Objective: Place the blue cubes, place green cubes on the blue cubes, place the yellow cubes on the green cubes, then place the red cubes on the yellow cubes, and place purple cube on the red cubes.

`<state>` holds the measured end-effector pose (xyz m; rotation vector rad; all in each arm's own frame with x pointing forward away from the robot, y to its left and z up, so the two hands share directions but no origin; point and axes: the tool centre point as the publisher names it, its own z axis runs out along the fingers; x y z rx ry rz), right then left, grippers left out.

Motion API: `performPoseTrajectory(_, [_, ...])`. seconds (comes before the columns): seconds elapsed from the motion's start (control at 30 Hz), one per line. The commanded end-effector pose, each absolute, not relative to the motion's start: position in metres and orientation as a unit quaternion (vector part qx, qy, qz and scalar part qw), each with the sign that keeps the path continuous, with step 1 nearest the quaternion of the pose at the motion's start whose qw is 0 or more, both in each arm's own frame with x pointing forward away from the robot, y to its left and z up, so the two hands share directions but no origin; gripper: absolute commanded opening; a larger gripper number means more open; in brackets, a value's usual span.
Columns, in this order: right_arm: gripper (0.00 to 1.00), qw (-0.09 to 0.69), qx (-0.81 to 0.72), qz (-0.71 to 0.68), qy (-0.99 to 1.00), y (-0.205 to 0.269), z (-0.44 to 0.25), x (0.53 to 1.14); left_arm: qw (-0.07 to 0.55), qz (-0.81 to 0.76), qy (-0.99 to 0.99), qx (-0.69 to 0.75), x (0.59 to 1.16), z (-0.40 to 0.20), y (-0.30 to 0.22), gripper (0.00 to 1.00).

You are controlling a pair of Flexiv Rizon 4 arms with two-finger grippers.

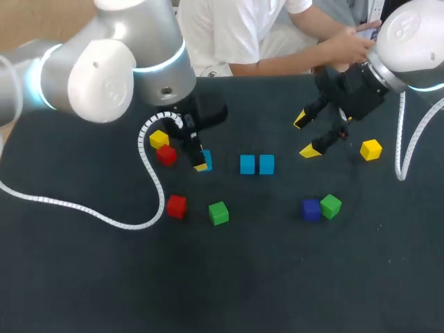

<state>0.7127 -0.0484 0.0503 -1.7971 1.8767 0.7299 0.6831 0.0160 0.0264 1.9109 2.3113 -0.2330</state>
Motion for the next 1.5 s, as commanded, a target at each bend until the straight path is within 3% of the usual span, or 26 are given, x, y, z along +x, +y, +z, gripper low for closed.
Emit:
performPoseTrajectory(0.03, [1.0, 0.221, -0.649, 0.264, 0.678, -0.049, 0.05, 0.712, 0.063, -0.081, 0.766, 0.635, 0.686, 0.026, 0.016, 0.0])
performPoseTrajectory(1.0, [1.0, 0.221, -0.649, 0.264, 0.678, -0.049, 0.05, 0.712, 0.063, -0.081, 0.766, 0.635, 0.686, 0.026, 0.016, 0.0])
performPoseTrajectory(1.17, [1.0, 0.221, -0.649, 0.264, 0.678, -0.049, 0.05, 0.712, 0.035, -0.044, 0.769, 0.637, 0.67, 0.028, 0.001, 0.0])
performPoseTrajectory(1.5, [1.0, 0.221, -0.649, 0.264, 0.678, -0.049, 0.05, 0.712, 0.072, -0.045, 0.741, 0.667, 0.674, 0.02, -0.01, 0.0])
